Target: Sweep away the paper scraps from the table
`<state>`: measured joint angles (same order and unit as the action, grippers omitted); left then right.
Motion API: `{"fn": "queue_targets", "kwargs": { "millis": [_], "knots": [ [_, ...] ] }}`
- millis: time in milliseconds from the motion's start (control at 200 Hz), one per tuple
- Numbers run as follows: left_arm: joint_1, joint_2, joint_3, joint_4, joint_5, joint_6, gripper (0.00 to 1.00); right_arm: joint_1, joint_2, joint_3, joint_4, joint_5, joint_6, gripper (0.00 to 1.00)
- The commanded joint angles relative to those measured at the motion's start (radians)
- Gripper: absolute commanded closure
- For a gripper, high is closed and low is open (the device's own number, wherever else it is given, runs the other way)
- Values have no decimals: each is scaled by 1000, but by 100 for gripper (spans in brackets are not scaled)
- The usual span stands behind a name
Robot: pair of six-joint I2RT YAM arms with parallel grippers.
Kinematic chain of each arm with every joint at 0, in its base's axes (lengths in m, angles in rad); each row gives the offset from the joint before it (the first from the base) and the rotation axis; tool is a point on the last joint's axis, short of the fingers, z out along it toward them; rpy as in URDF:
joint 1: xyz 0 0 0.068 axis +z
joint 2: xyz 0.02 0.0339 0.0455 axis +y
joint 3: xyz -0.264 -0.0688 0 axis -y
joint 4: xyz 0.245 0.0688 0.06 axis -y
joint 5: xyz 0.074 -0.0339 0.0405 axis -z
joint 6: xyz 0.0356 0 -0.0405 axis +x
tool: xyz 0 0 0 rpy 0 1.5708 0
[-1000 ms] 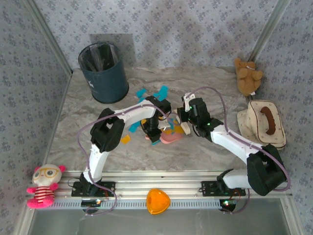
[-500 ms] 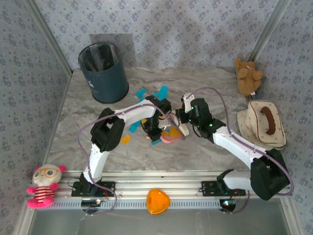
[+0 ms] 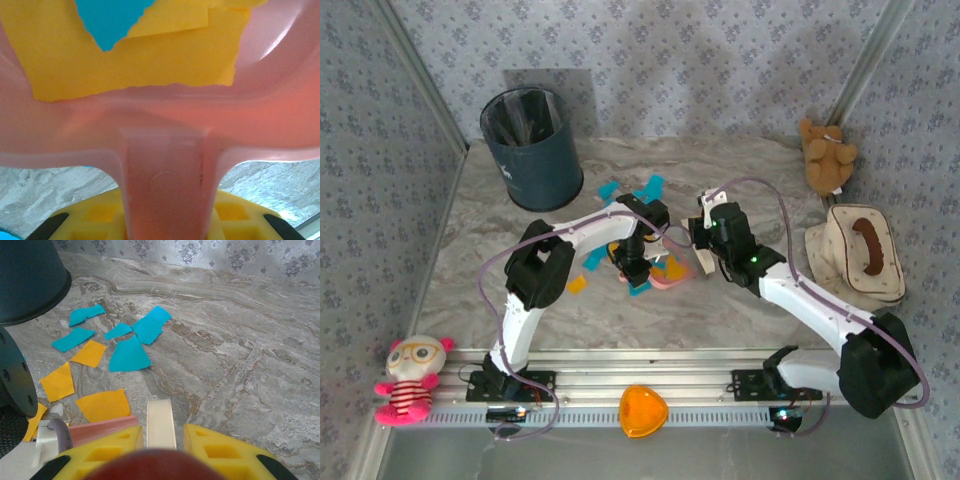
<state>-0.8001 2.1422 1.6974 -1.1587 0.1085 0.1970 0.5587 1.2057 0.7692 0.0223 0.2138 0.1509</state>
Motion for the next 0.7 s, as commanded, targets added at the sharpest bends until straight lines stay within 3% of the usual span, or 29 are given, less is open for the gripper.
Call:
{"fn": "queue_targets", "kwargs": {
  "millis": [0, 425, 695],
  "knots": [
    [6, -3, 4, -12, 15, -16, 100, 11, 23, 25, -7, 10, 15, 100],
    [5, 1, 6, -9, 19, -22, 100, 26, 47, 48, -5, -212, -17, 100],
    [5, -2, 6, -7, 22, -24, 100, 26, 3, 28, 3, -136, -27, 100]
  ]
}}
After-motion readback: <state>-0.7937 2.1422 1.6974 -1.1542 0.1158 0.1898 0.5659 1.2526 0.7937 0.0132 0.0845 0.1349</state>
